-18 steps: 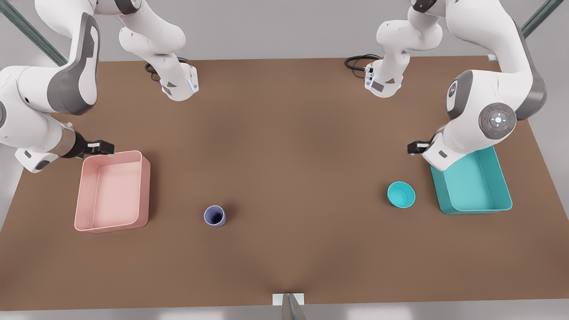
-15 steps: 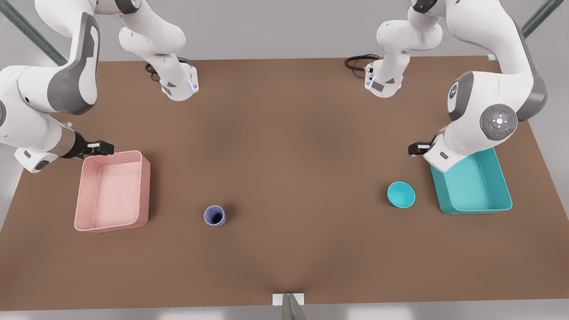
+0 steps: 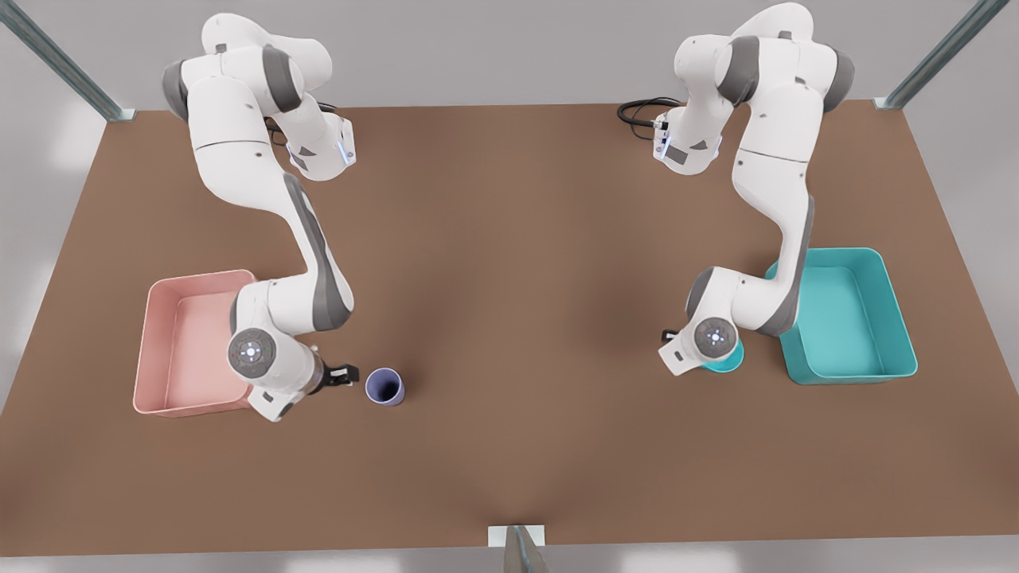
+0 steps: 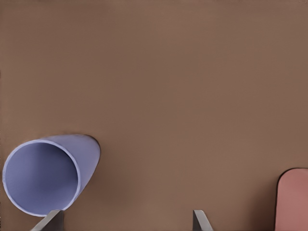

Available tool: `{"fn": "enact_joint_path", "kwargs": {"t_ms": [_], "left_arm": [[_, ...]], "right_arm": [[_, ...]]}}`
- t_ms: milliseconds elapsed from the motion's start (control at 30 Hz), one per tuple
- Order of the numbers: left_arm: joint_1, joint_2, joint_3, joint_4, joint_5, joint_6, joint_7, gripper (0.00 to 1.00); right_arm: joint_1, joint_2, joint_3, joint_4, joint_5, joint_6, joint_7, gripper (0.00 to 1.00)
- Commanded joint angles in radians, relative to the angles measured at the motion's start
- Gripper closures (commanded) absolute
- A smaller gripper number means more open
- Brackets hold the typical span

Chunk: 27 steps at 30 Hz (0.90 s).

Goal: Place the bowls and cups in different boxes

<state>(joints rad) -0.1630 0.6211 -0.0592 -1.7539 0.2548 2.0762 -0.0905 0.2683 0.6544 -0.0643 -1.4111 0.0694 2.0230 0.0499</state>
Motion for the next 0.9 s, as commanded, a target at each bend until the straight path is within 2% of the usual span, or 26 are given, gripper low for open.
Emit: {"fn": "enact_joint_path", "kwargs": {"t_ms": [0, 67, 100, 133, 167, 200, 300, 333, 433, 500, 633, 700, 733, 800, 867], "left_arm": [[0.005, 0.000, 0.010, -0.024, 0.014, 0.134, 0.058, 0.00], [0.017, 0.012, 0.013, -0.036, 0.014, 0.137, 0.055, 0.00], [0.020, 0.016, 0.015, -0.036, 0.014, 0.139, 0.049, 0.03], [0.019, 0.016, 0.015, -0.036, 0.014, 0.139, 0.017, 0.33], [0.019, 0.016, 0.015, -0.036, 0.014, 0.137, 0.017, 0.51], [0.017, 0.016, 0.015, -0.035, 0.014, 0.137, 0.015, 0.59], [0.013, 0.014, 0.015, -0.035, 0.011, 0.134, -0.025, 0.67], [0.013, 0.012, 0.015, -0.035, 0.009, 0.133, -0.026, 0.78], [0.013, -0.024, 0.015, -0.025, 0.006, 0.099, -0.023, 0.79], [0.023, -0.101, 0.039, 0.004, 0.009, -0.042, -0.026, 0.79], [0.198, -0.236, 0.094, 0.004, 0.004, -0.157, -0.035, 0.79], [0.208, -0.247, 0.205, 0.004, 0.004, -0.146, 0.073, 0.79], [0.221, -0.233, 0.246, 0.001, 0.003, -0.133, 0.133, 0.79], [0.278, -0.159, 0.254, -0.007, 0.001, -0.041, 0.135, 0.79], [0.313, -0.092, 0.254, -0.009, -0.003, 0.057, 0.137, 0.79]], "right_arm": [[0.006, 0.011, 0.000, -0.002, 0.023, 0.184, 0.186, 0.00], [0.032, 0.033, 0.000, -0.019, 0.021, 0.181, 0.186, 0.00], [0.042, 0.031, 0.000, -0.023, 0.021, 0.180, 0.186, 0.00], [0.048, 0.031, 0.000, -0.029, 0.021, 0.174, 0.186, 0.00], [0.051, 0.033, 0.000, -0.037, 0.021, 0.172, 0.186, 0.00], [0.055, 0.033, 0.000, -0.043, 0.021, 0.172, 0.186, 0.00], [0.060, 0.031, 0.000, -0.058, 0.021, 0.171, 0.185, 0.00], [0.058, 0.036, 0.000, -0.058, 0.021, 0.171, 0.185, 0.00], [0.057, 0.047, 0.000, -0.086, 0.021, 0.174, 0.182, 0.00], [0.057, 0.053, 0.000, -0.097, 0.021, 0.175, 0.182, 0.00], [0.065, 0.074, 0.000, -0.103, 0.020, 0.177, 0.182, 0.00], [0.071, 0.074, 0.000, -0.103, 0.020, 0.177, 0.183, 0.00], [0.069, 0.074, 0.000, -0.103, 0.020, 0.177, 0.183, 0.12], [0.069, 0.076, 0.000, -0.103, 0.020, 0.172, 0.182, 0.46], [0.077, 0.076, 0.000, -0.103, 0.018, 0.171, 0.182, 0.57]]}}
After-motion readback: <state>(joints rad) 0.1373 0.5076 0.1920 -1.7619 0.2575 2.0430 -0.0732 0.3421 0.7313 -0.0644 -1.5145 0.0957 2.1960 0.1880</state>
